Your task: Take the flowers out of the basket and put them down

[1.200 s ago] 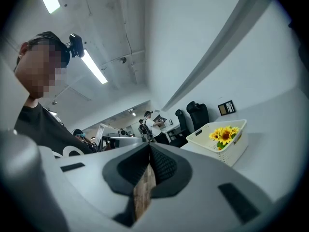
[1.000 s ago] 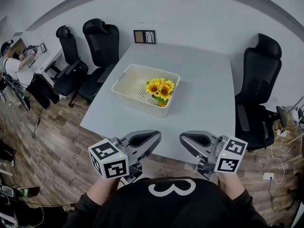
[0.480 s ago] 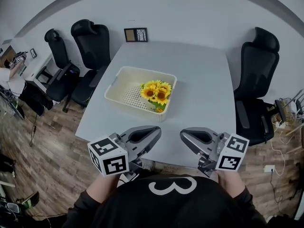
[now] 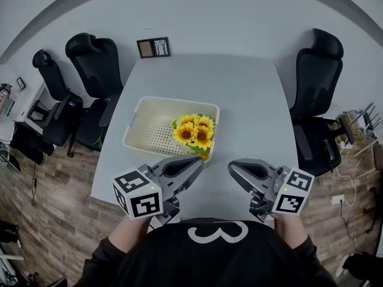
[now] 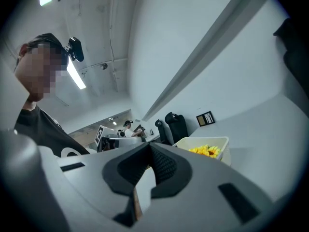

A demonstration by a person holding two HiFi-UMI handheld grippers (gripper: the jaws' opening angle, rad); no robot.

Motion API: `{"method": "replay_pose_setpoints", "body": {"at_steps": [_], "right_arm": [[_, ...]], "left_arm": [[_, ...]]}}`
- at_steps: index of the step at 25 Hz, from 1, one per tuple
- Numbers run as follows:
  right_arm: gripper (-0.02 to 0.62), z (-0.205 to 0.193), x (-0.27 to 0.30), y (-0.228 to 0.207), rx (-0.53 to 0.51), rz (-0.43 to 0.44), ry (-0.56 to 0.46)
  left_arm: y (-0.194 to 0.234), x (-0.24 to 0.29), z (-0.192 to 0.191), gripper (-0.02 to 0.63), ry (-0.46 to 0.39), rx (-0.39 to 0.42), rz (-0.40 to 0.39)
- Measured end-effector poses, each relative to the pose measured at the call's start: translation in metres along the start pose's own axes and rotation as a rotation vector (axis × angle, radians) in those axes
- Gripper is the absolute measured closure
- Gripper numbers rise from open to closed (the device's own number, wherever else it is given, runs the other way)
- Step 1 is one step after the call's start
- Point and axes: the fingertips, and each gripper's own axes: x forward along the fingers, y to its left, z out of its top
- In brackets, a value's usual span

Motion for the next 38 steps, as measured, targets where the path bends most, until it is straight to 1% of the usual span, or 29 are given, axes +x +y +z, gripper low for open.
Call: {"method": "replay_pose_setpoints", "body": {"at_steps": [5, 11, 16, 20, 24, 28, 31, 34, 38], "right_arm": [[0.586, 0.007, 0.026, -0.015, 0.012, -0.04, -0.009], [0.586, 0.007, 0.048, -0.031, 0.042, -0.077, -0.016], [0.586, 0.0, 0.064, -0.041, 0.07, -0.1, -0.017], [0.586, -0.007, 0.073, -0.047, 0.09, -0.122, -0.027], [0.584, -0.013, 0.08, -0.052, 0.109, -0.15, -0.044], [0.586, -0.02, 0.085, -0.056, 0.122, -0.18, -0.053], [0.586, -0.024, 0.084, -0.06, 0.132, -0.209, -0.059], [0.586, -0.031, 0.083, -0.065, 0.144, -0.238, -0.058], [0.585, -0.04, 0.082, -0.068, 0.169, -0.262, -0.06]], "left_arm": [[0.031, 0.0, 0.011, 0.594, 0.03, 0.0, -0.028], [0.063, -0.004, 0.018, 0.594, 0.057, -0.013, -0.04], [0.089, -0.007, 0.018, 0.594, 0.098, 0.026, -0.029], [0.103, -0.009, 0.017, 0.594, 0.112, 0.037, -0.068], [0.119, -0.009, 0.02, 0.594, 0.131, 0.096, -0.088], [0.144, -0.005, 0.027, 0.594, 0.129, 0.13, -0.102], [0.157, 0.0, 0.032, 0.594, 0.135, 0.22, -0.108], [0.167, 0.007, 0.036, 0.594, 0.14, 0.29, -0.143], [0.194, 0.019, 0.035, 0.594, 0.147, 0.314, -0.151]]}}
